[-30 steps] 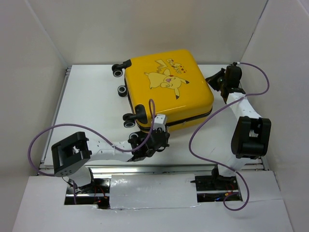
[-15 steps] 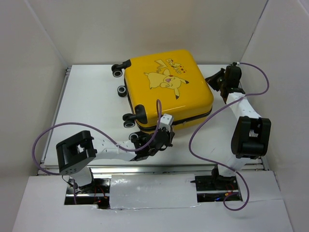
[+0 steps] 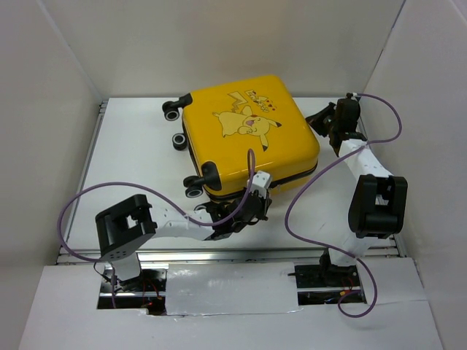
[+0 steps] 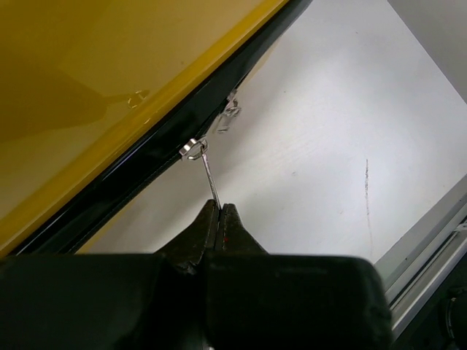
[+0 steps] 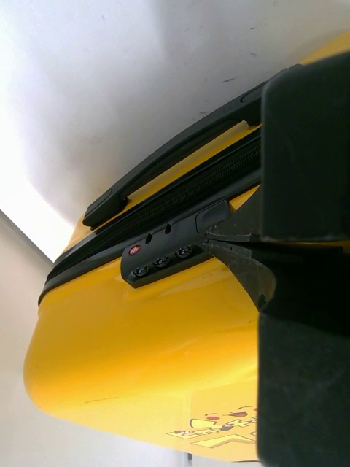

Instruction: Pack the luggage

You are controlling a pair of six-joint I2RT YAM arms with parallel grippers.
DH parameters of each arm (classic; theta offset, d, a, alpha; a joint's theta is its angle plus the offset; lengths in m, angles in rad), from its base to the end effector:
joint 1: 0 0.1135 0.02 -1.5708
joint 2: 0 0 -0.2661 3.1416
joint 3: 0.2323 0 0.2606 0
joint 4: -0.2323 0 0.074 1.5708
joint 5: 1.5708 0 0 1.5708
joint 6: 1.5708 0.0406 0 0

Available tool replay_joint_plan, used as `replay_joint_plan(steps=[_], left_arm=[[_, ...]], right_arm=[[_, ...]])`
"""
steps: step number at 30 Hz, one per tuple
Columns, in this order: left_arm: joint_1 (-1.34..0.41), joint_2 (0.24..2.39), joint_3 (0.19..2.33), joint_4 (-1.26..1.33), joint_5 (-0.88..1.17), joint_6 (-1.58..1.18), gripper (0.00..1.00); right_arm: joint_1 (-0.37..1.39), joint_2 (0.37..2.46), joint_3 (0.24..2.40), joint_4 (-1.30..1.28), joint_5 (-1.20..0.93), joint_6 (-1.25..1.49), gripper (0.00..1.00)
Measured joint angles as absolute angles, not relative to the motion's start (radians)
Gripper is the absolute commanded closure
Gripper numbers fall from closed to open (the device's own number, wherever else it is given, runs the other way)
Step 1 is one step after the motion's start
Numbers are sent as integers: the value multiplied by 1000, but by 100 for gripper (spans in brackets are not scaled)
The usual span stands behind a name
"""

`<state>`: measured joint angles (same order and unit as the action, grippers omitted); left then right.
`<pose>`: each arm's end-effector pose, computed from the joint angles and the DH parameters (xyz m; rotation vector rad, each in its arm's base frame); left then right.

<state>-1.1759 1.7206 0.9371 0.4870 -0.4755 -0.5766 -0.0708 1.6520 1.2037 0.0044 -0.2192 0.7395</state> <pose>0.1660 -0.3501 0.2080 0.2324 1.8923 -0.7761 0.3984 -0.0194 0.2741 0.6798 1.9480 0.6407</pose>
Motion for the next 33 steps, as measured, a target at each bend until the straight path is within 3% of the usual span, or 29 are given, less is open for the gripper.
replay_joint_plan(steps=[15, 16, 17, 18, 19, 20, 21, 23, 24, 27, 33], left_arm=[[-1176, 1774, 998, 479, -464, -583, 100], [-1176, 1774, 1003, 469, -465, -587, 93], [-1176, 1774, 1009, 459, -466, -590, 69], [-1176, 1774, 1018, 439, -467, -595, 52], [-1176, 1774, 1028, 425, -449, -602, 31], [-1186, 1773, 1042, 408, -432, -621, 3], [-1196, 1767, 1051, 386, -421, -638, 1], [-1216, 1736, 1053, 331, -413, -677, 1], [-1226, 1709, 1052, 290, -413, -689, 1], [-1234, 1599, 1035, 186, -405, -685, 1], [-1218, 1290, 1025, -33, -353, -620, 1]], right_arm=[[-65, 1653, 1204, 5, -220, 739, 100], [-65, 1653, 1204, 4, -218, 739, 95], [-65, 1652, 1205, 2, -214, 741, 88], [-64, 1650, 1206, -2, -211, 741, 68], [-62, 1648, 1206, -6, -203, 743, 57], [-60, 1645, 1207, -23, -182, 738, 48], [-60, 1638, 1205, -53, -162, 742, 34], [-58, 1618, 1204, -120, -122, 745, 25], [-54, 1603, 1204, -152, -104, 745, 11], [-36, 1538, 1204, -285, -16, 728, 0], [25, 1388, 1257, -542, 155, 665, 0]])
